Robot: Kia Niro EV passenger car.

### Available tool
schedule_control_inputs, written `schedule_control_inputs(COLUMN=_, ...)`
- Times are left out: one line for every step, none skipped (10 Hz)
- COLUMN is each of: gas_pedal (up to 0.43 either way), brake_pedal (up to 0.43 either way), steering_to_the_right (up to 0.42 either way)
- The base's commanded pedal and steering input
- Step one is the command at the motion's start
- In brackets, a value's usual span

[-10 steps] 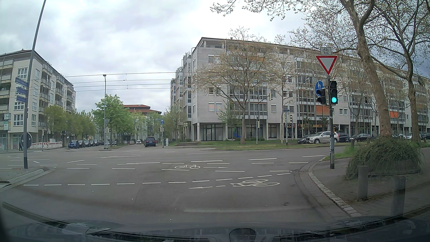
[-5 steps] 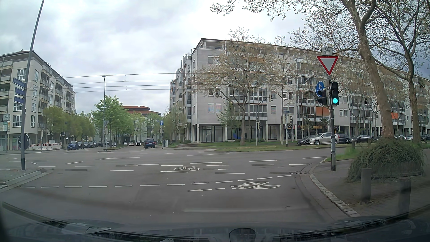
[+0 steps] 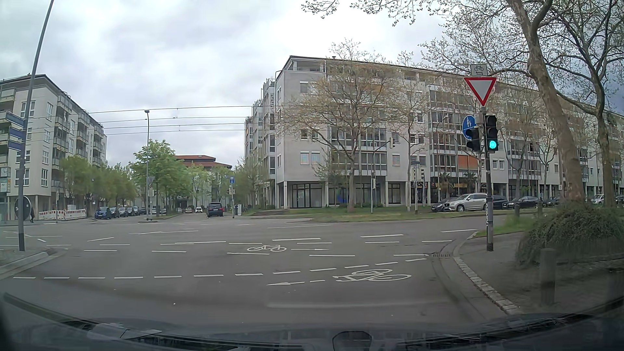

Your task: Follow the waypoints while adhering to traffic rules and regulations

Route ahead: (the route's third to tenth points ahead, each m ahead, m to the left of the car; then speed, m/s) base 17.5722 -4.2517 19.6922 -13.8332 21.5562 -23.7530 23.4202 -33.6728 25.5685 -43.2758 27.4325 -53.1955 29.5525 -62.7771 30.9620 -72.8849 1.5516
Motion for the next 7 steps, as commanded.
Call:
schedule_control_inputs(gas_pedal=0.378, brake_pedal=0.0, steering_to_the_right=0.033)
schedule_control_inputs(gas_pedal=0.378, brake_pedal=0.0, steering_to_the_right=0.033)
schedule_control_inputs(gas_pedal=0.378, brake_pedal=0.0, steering_to_the_right=0.033)
schedule_control_inputs(gas_pedal=0.378, brake_pedal=0.0, steering_to_the_right=0.033)
schedule_control_inputs(gas_pedal=0.378, brake_pedal=0.0, steering_to_the_right=0.034)
schedule_control_inputs(gas_pedal=0.378, brake_pedal=0.0, steering_to_the_right=0.033)
schedule_control_inputs(gas_pedal=0.378, brake_pedal=0.0, steering_to_the_right=0.034)
